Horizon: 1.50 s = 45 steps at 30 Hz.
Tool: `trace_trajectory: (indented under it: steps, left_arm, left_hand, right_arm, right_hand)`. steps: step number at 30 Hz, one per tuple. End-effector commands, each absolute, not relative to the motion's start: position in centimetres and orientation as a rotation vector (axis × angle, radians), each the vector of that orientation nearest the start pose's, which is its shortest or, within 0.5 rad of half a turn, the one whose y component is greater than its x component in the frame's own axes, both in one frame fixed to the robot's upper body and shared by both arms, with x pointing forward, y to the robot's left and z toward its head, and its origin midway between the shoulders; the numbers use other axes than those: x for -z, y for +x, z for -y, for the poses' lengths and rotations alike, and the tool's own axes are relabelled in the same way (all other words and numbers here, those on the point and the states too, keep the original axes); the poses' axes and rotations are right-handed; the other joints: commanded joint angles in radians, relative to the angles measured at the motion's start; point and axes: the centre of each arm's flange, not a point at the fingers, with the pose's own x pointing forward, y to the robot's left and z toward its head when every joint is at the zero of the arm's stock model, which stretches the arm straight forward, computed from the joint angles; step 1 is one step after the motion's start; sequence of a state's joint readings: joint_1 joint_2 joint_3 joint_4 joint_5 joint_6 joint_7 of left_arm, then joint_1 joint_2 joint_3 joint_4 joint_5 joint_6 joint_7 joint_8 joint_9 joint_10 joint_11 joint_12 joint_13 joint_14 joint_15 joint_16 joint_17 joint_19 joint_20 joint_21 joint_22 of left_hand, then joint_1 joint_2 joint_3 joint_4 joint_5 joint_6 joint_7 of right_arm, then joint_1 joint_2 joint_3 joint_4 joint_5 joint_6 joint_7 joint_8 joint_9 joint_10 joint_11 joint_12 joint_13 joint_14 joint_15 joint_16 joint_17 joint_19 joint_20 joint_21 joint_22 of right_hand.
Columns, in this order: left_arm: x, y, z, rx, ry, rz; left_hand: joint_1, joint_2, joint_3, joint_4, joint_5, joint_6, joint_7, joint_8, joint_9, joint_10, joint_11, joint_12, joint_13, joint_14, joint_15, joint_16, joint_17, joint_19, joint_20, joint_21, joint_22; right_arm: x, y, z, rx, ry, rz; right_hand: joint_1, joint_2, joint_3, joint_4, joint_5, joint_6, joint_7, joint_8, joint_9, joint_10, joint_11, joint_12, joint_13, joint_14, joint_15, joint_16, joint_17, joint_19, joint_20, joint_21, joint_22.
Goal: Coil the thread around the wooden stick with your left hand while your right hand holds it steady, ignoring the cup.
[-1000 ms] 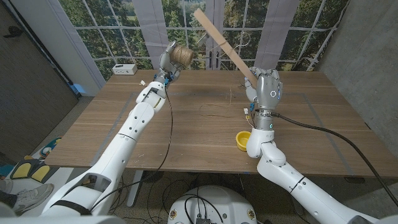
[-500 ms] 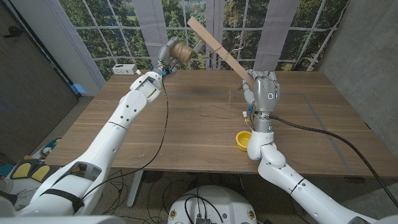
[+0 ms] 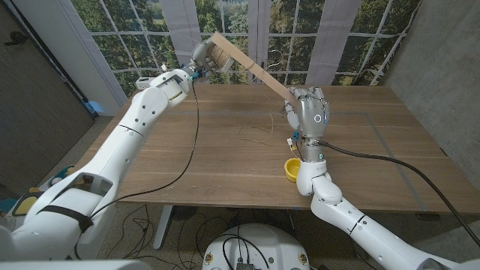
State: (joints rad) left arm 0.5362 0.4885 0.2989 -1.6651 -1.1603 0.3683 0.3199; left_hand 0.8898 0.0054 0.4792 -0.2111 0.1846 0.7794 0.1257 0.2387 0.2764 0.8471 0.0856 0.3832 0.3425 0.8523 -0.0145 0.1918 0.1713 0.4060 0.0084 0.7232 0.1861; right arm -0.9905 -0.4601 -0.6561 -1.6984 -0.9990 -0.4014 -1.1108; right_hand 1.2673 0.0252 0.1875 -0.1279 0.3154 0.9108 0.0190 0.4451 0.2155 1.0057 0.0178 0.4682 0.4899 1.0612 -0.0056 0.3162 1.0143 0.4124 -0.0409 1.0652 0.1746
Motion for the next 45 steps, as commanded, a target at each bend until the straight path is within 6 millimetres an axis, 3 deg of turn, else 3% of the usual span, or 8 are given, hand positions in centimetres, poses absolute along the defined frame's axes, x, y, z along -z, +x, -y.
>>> trace_trajectory:
  steps: [1, 26, 45]
  left_arm:
    - [-22.5, 58.7, -21.6, 0.36, -0.289, 0.433]
    - [-27.4, 54.1, -21.5, 0.317, -0.148, 0.506]
    - [-30.5, 51.4, -17.9, 0.403, 0.016, 0.561]
  left_hand:
    - [0.08, 0.142, 0.074, 0.063, 0.0, 0.24, -0.06, 0.002, 0.001, 0.343, -0.243, -0.001, 0.002, 0.087, -0.18, -0.003, 0.0, -0.002, 0.015, -0.001, 0.003]
    - [0.082, 0.139, 0.076, 0.059, -0.003, 0.245, -0.058, -0.002, 0.005, 0.353, -0.239, -0.005, -0.001, 0.089, -0.175, -0.001, 0.0, -0.01, 0.03, 0.002, 0.003]
    - [0.082, 0.138, 0.076, 0.057, -0.004, 0.248, -0.056, -0.004, 0.006, 0.353, -0.236, -0.007, 0.002, 0.088, -0.176, -0.001, 0.0, -0.011, 0.03, 0.005, 0.003]
  right_arm:
    - [4.4, 51.4, 14.6, 0.897, -1.185, 1.255]
    - [5.5, 54.7, 15.1, 0.892, -1.281, 1.161]
    - [5.6, 54.7, 14.8, 0.899, -1.31, 1.164]
  right_hand:
    - [0.105, 0.109, 0.003, 0.001, 0.003, 0.112, -0.102, 0.007, 0.06, 0.074, -0.081, -0.001, 0.002, 0.183, -0.223, -0.003, 0.003, -0.004, -0.141, 0.005, 0.003]
    - [0.108, 0.108, -0.001, 0.0, 0.003, 0.121, -0.108, 0.009, 0.064, 0.072, -0.084, -0.004, 0.011, 0.182, -0.223, -0.008, 0.012, -0.015, -0.147, 0.007, 0.004]
    - [0.109, 0.109, -0.005, 0.002, 0.003, 0.123, -0.109, 0.005, 0.064, 0.074, -0.086, -0.009, 0.013, 0.182, -0.223, -0.011, 0.018, -0.018, -0.146, 0.012, 0.004]
